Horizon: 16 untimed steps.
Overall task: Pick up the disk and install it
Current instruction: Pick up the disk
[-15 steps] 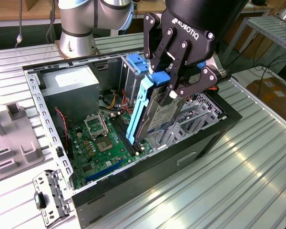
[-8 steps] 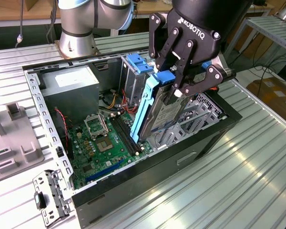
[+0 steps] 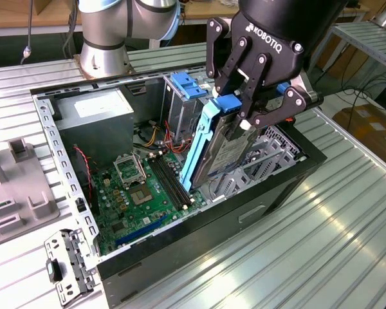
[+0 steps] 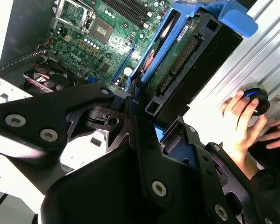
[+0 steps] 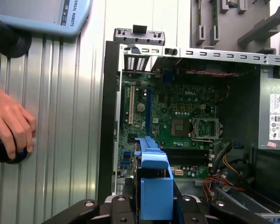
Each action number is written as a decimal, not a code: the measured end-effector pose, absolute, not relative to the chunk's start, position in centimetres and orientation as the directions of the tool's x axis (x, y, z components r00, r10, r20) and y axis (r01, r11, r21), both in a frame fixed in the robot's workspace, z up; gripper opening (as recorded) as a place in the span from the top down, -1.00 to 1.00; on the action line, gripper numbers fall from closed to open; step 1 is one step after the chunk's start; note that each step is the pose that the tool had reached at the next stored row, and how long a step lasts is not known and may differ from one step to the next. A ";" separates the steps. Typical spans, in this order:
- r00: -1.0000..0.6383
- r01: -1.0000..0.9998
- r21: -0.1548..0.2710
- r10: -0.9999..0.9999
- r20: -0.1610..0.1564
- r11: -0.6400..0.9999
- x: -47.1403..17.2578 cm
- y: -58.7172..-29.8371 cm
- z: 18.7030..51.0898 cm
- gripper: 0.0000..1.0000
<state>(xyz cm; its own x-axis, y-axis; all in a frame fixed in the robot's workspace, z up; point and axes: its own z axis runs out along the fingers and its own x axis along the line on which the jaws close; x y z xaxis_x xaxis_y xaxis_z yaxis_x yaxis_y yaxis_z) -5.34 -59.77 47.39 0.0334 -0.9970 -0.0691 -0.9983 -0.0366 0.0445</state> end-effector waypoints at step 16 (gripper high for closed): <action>0.033 -0.998 0.045 -0.997 -0.069 -0.037 -3.7 -60.0 47.3 0.26</action>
<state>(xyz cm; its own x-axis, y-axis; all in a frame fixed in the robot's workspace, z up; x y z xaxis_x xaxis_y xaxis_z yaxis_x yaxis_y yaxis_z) -3.73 -59.95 47.34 0.0334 -0.9971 -0.0690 -0.9983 -0.0365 0.0446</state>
